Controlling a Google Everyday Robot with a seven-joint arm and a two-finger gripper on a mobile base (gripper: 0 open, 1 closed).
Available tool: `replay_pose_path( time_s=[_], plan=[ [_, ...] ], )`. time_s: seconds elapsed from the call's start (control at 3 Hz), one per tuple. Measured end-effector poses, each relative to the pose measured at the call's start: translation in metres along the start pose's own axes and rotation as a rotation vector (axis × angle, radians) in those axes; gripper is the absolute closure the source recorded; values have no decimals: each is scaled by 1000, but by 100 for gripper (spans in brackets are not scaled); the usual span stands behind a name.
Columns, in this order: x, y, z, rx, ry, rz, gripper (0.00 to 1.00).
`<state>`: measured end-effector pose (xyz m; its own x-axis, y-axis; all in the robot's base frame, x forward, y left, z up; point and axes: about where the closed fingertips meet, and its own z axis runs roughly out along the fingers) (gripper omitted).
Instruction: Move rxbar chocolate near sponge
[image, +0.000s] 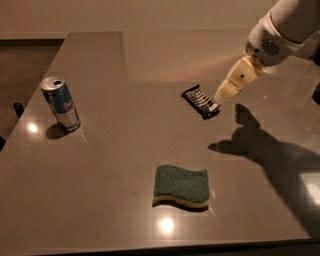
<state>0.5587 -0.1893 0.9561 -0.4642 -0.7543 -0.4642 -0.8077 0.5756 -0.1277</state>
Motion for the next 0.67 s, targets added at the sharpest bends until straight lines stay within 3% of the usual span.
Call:
replay_pose_path(
  time_s=[0.67],
  plan=[
    [-9, -8, 62, -19, 77, 54, 0]
  ],
)
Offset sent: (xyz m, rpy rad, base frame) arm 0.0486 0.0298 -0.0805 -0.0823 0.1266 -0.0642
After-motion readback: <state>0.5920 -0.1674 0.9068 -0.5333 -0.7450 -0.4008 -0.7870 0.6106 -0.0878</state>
